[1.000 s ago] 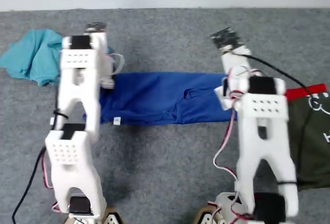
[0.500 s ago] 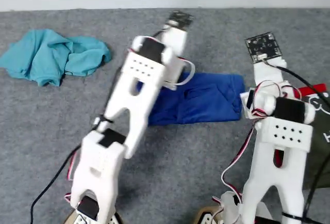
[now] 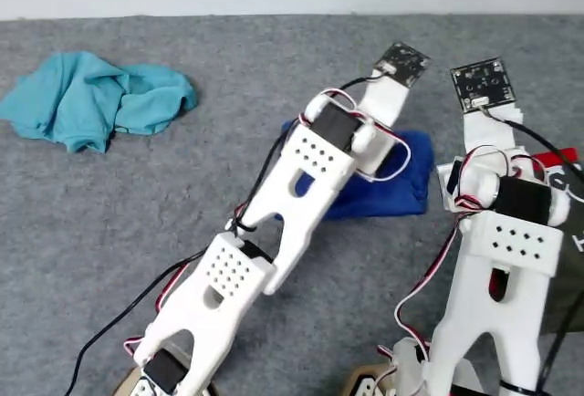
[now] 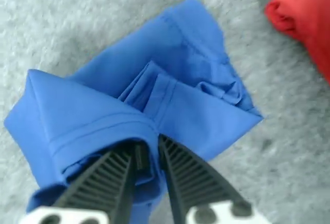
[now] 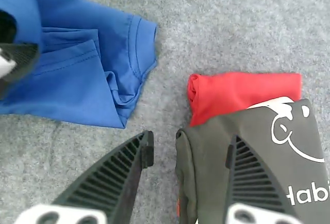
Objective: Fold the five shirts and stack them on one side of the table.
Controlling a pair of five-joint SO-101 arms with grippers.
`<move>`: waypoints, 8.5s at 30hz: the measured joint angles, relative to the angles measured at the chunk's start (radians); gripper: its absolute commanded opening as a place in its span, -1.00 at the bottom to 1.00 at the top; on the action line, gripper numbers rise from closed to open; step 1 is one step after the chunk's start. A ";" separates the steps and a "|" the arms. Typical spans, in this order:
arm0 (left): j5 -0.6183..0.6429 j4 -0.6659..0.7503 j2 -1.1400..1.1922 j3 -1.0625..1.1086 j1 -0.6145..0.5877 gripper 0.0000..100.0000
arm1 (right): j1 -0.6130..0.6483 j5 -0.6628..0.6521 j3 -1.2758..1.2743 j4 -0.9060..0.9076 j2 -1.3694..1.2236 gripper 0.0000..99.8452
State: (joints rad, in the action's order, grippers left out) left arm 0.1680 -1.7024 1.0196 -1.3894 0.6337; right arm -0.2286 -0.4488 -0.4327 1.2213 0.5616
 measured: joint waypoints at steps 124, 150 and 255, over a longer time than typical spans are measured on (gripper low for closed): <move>0.000 -0.032 -0.451 0.436 -0.683 -0.81 | 0.368 0.071 0.557 -0.178 -0.993 -0.53; 0.000 -0.032 -0.451 0.517 -0.683 -0.81 | 0.143 -0.023 1.103 -0.018 -1.297 -0.52; 0.000 -0.032 -0.451 0.517 -0.683 -0.81 | -0.555 0.548 1.089 0.529 -0.847 -0.98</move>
State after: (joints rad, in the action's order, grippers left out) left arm 0.1680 -1.7346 0.5685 -0.8723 -0.0491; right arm -0.7841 0.0990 0.6567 1.7507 -0.2854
